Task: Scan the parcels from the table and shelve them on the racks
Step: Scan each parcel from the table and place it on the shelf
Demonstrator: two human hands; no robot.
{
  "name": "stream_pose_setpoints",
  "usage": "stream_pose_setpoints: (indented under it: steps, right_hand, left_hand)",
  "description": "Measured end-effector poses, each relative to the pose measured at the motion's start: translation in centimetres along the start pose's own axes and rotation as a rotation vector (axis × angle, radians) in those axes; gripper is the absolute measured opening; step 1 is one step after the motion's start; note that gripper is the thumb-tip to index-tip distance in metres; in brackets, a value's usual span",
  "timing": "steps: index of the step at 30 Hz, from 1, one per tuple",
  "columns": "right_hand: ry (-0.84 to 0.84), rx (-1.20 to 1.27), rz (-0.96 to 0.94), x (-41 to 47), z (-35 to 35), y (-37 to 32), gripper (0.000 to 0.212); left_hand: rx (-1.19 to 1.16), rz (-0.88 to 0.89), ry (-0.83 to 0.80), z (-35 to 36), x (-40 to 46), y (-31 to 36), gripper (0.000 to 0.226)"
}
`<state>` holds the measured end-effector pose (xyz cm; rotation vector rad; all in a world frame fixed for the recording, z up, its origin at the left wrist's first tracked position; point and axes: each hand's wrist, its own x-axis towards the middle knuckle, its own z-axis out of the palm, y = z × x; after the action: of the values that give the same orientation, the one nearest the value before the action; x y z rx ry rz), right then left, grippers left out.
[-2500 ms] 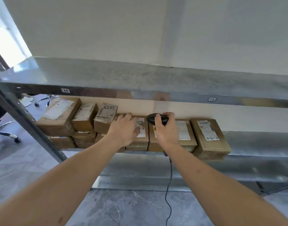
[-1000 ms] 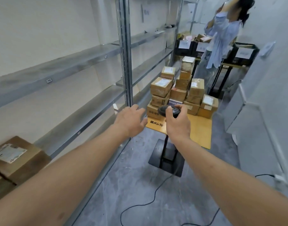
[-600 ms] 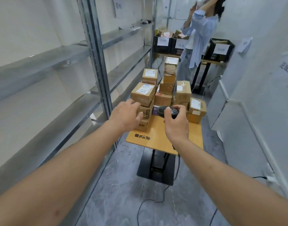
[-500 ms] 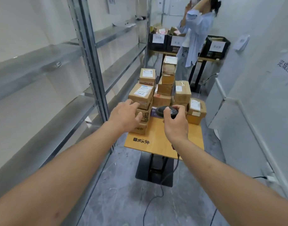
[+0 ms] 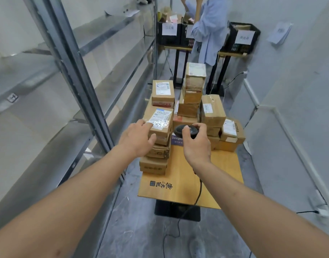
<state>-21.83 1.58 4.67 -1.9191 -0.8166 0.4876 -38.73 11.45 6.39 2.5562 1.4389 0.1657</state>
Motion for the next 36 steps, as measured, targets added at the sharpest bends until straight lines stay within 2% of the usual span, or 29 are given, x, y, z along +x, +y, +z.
stream_pose_setpoints:
  steps: [8,13,16,19,24,28,33,36]
  right_hand:
    - [-0.097,-0.069,0.059,10.2,3.7,1.2,0.027]
    - [-0.175,-0.088,0.089,14.7,5.4,1.6,0.028]
    - [-0.206,-0.091,0.103,16.0,6.3,1.9,0.029]
    - [-0.221,-0.079,0.104,16.8,6.7,2.2,0.03]
    - [-0.233,-0.066,0.103,17.3,6.8,2.6,0.029]
    - [-0.237,-0.038,0.119,16.9,7.0,2.9,0.028]
    - [-0.253,-0.026,0.108,15.7,6.9,2.8,0.031]
    - [-0.264,-0.015,0.086,14.7,6.7,2.4,0.031]
  left_hand:
    - [-0.074,-0.135,-0.026,2.9,7.6,-1.6,0.051]
    - [-0.172,-0.216,-0.059,4.1,10.7,-2.3,0.065]
    - [-0.328,-0.336,-0.075,4.5,11.9,-2.3,0.077]
    - [-0.455,-0.44,-0.118,5.9,12.5,-3.1,0.068]
    - [-0.911,-0.564,-0.131,7.7,12.3,-4.3,0.058]
    - [-1.024,-0.653,-0.17,7.9,11.6,-4.6,0.052]
    - [-1.04,-0.604,-0.173,8.6,10.1,-5.6,0.07]
    - [-0.966,-0.486,-0.155,8.1,8.9,-5.9,0.065]
